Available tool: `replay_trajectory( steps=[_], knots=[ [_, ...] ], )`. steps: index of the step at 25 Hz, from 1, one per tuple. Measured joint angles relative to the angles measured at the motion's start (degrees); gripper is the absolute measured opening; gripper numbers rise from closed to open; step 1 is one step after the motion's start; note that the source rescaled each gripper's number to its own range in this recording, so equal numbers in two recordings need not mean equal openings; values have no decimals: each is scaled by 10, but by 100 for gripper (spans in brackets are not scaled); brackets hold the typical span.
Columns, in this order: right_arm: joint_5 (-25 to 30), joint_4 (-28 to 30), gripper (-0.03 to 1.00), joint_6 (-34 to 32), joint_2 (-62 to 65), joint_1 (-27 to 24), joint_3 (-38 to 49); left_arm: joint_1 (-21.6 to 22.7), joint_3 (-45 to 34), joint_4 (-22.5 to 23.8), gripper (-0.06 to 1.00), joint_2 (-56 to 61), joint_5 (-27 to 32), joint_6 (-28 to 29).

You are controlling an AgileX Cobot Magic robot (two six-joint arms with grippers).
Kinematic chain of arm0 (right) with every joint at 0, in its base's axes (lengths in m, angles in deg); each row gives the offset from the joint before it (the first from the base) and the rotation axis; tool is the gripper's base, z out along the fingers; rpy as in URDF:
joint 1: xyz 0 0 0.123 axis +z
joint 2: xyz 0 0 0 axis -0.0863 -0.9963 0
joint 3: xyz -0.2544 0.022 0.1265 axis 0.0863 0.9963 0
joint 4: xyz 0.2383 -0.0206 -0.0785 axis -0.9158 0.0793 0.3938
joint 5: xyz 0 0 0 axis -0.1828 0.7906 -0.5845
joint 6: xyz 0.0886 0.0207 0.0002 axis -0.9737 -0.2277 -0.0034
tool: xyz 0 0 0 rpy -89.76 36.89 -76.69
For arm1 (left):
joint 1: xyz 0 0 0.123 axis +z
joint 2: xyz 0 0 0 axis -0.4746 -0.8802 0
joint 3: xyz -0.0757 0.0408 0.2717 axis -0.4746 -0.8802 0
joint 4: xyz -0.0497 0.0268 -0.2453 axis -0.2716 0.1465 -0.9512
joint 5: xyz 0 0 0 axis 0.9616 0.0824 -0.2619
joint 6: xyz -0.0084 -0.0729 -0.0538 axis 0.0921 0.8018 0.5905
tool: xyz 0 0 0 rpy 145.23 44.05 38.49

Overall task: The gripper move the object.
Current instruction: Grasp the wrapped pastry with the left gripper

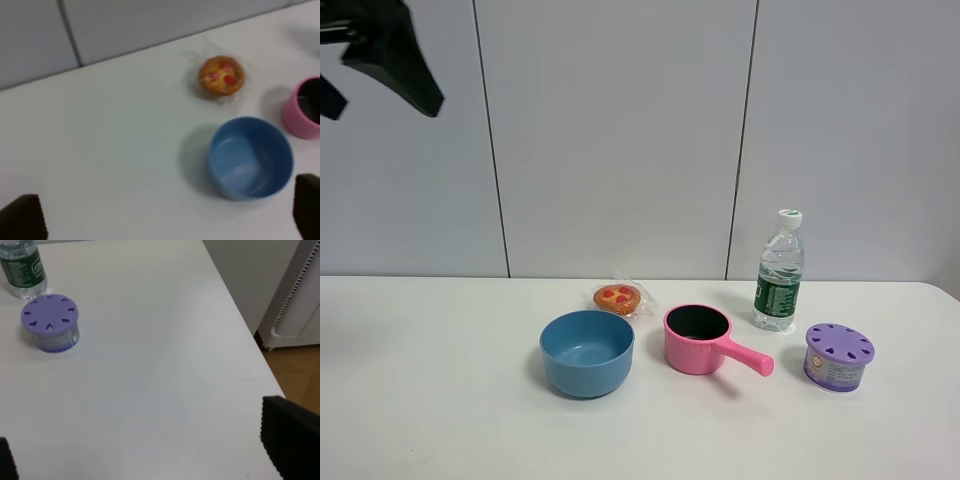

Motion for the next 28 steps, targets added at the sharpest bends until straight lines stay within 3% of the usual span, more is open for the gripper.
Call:
replay_trajectory(
  steps=[5, 10, 17, 28],
  knots=[
    [0, 0, 100, 0, 0, 0, 0, -54, 80, 13, 100, -104, 1, 3],
    [0, 0, 100, 0, 0, 0, 0, -80, 137, 18, 100, -202, -12, 3],
    [0, 0, 100, 0, 0, 0, 0, -90, 143, 19, 100, -277, -77, 3],
    [0, 0, 100, 0, 0, 0, 0, -90, 143, 21, 100, -338, -118, 5]
  ],
)
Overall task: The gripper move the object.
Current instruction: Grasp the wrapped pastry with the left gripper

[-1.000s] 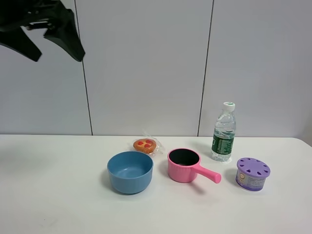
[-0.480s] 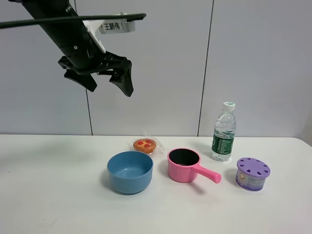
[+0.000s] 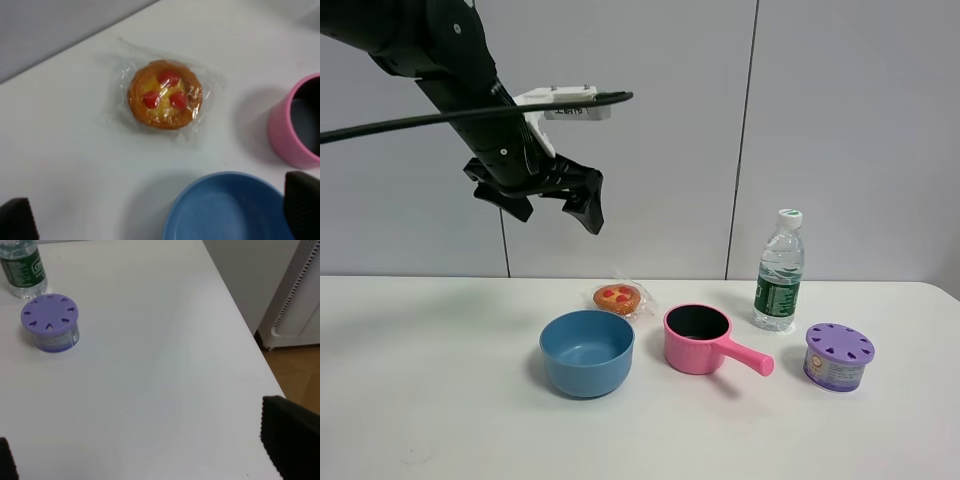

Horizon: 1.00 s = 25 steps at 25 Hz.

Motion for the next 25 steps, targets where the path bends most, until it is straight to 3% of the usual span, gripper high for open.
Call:
replay_trajectory(
  steps=[11, 25],
  knots=[
    [0, 0, 100, 0, 0, 0, 0, 0, 0, -6, 100, -60, -74, 0],
    [0, 0, 100, 0, 0, 0, 0, -10, 95, -6, 100, -135, -74, 1]
  ],
)
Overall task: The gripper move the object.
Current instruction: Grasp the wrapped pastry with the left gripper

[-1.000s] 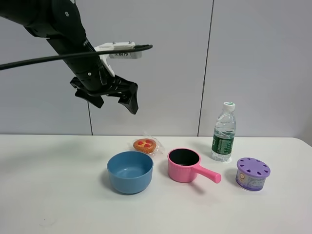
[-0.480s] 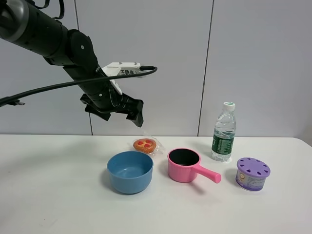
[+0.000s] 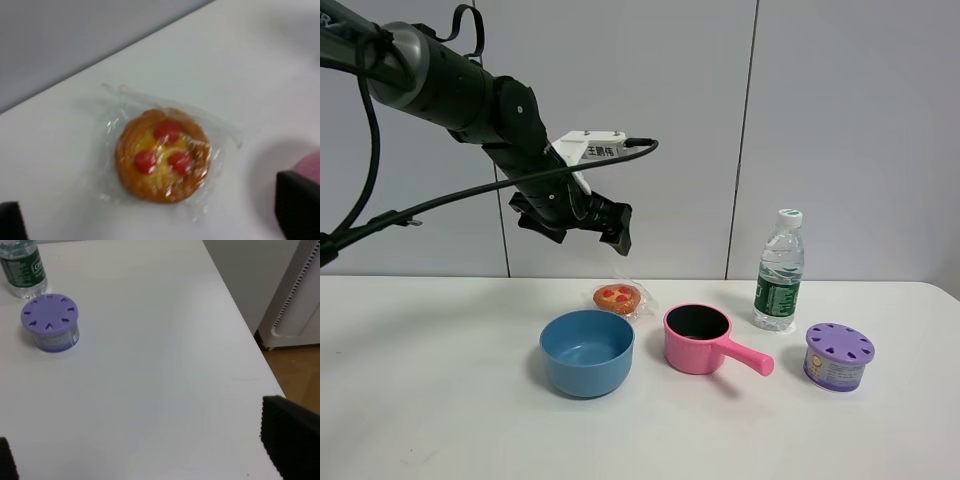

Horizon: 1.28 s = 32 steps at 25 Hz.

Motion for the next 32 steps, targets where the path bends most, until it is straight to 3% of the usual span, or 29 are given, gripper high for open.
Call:
replay_trajectory(
  steps=[10, 18, 32],
  knots=[
    [0, 0, 100, 0, 0, 0, 0, -42, 72, -1, 100, -84, 3, -1],
    [0, 0, 100, 0, 0, 0, 0, -41, 78, 47, 100, -115, -10, -1],
    [0, 0, 100, 0, 0, 0, 0, -2, 79, 54, 100, -117, -55, -3]
  ],
)
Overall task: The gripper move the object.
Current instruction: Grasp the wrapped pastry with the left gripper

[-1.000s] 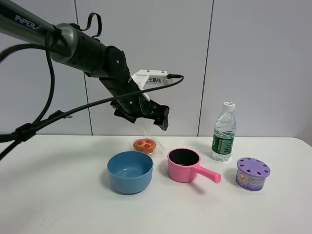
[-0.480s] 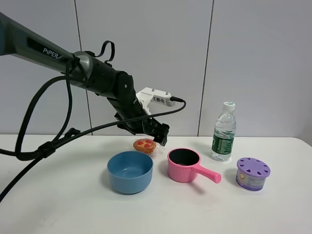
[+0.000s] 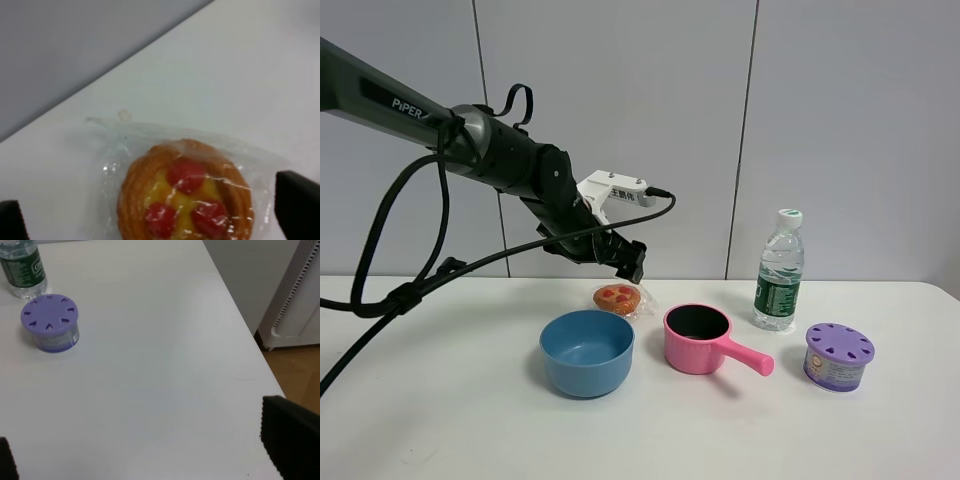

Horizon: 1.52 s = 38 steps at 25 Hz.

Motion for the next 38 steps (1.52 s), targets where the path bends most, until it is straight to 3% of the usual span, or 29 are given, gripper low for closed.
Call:
replay_trajectory(
  steps=[13, 38],
  knots=[
    [0, 0, 100, 0, 0, 0, 0, 1, 0, -33, 100, -39, -7, 0],
    [0, 0, 100, 0, 0, 0, 0, -3, 0, -40, 100, -68, -40, 0]
  ],
)
